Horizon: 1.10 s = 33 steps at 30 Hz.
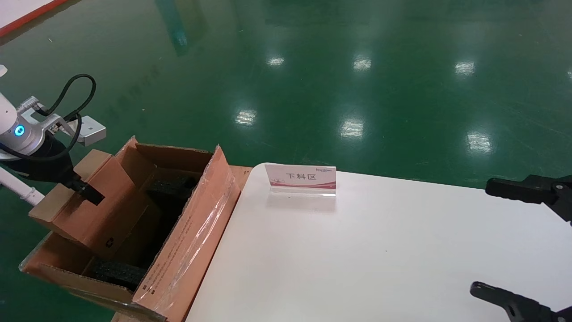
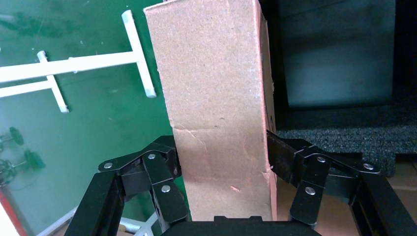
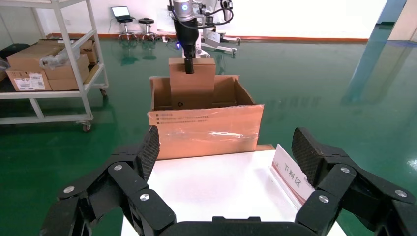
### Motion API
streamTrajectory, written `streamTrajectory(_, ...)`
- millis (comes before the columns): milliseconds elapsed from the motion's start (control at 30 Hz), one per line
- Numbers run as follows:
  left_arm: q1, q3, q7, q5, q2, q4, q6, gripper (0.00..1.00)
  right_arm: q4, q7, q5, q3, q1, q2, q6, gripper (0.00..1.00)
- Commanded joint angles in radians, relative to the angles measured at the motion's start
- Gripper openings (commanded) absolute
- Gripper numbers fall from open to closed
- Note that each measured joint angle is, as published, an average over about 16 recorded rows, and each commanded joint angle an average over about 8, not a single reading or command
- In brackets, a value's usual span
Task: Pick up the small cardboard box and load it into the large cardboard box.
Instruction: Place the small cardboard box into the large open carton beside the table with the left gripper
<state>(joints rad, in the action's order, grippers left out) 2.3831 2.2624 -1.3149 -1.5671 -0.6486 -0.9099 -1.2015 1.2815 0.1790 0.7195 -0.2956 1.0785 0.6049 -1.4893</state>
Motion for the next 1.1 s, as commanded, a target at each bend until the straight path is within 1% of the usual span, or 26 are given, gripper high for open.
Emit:
streamTrajectory(33,-0.009,0.000,0.002,0.001,-0.005,0.010,0.007,0.00,0.000,0.000,0.000,0.000,0.000,0.000,0.000,1.00)
streamTrajectory(633,-0.051,0.006,-0.013,-0.006,-0.022,0.022,0.035,0.00,0.000,-0.001,-0.001,-0.001,0.000,0.000,0.000,1.00)
streamTrajectory(1100,-0.111,0.018,-0.044,-0.018,-0.038,0.039,0.068,0.00,0.000,-0.001,-0.001,-0.002,0.000,-0.001,0.001,1.00)
